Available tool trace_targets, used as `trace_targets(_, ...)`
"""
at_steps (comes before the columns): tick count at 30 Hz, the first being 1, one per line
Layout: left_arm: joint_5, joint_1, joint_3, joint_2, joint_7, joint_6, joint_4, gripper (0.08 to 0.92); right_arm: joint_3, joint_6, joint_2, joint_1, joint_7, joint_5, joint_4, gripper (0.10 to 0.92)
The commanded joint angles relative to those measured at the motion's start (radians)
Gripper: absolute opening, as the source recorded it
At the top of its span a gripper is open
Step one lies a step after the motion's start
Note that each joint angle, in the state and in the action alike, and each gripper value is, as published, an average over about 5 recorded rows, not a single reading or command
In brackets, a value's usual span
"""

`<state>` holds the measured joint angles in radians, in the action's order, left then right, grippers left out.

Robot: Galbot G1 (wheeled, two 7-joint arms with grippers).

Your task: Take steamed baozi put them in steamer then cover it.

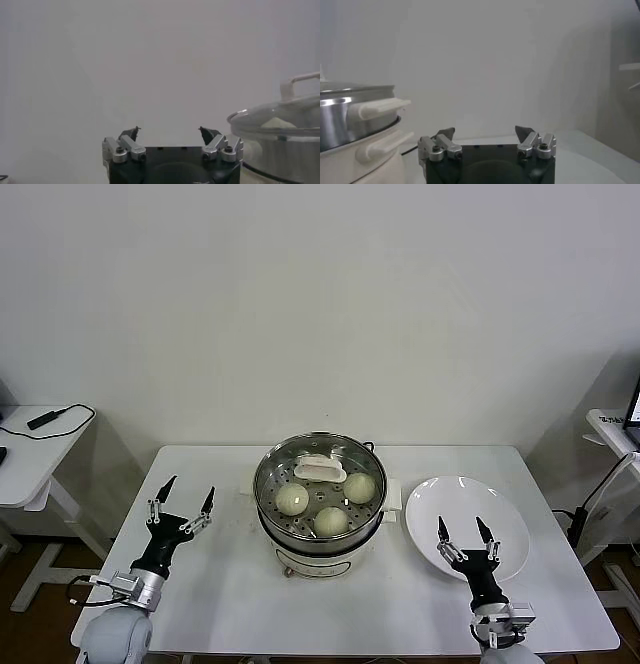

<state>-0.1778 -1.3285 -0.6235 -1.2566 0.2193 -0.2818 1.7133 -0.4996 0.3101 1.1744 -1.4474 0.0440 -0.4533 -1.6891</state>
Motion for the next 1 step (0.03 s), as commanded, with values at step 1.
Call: trace_targets(1,0.003,-0.009,-0.001,-0.003,-0.001,-0.007,0.003,0.823,0.001,-0.002,-0.002,-0.003,0.005,0.005,-0.009,0.823)
